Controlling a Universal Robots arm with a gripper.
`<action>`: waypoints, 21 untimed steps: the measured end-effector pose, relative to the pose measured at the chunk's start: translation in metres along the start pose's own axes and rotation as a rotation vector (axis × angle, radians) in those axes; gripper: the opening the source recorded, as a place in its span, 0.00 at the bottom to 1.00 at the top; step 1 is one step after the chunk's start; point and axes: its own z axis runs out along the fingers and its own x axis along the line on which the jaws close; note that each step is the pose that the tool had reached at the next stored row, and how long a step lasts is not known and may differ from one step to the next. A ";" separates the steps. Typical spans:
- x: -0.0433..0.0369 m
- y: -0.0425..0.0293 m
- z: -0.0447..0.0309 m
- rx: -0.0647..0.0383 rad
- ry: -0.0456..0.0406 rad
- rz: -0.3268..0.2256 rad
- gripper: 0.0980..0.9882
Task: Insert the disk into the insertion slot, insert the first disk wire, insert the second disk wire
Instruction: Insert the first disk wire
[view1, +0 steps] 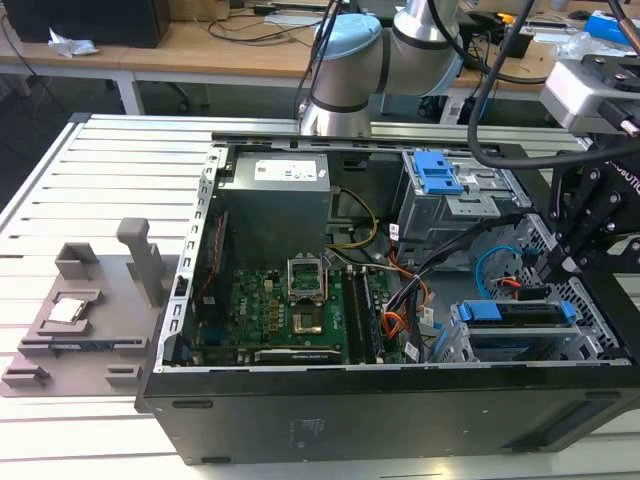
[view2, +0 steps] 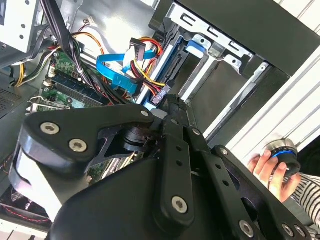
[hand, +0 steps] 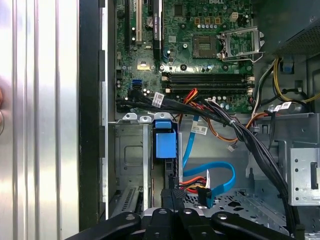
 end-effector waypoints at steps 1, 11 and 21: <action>0.0000 0.0000 0.0000 0.000 0.0000 0.000 0.01; -0.0001 -0.0002 -0.0084 0.000 0.0000 0.000 0.01; -0.0005 0.0000 -0.0131 0.000 -0.0001 0.000 0.01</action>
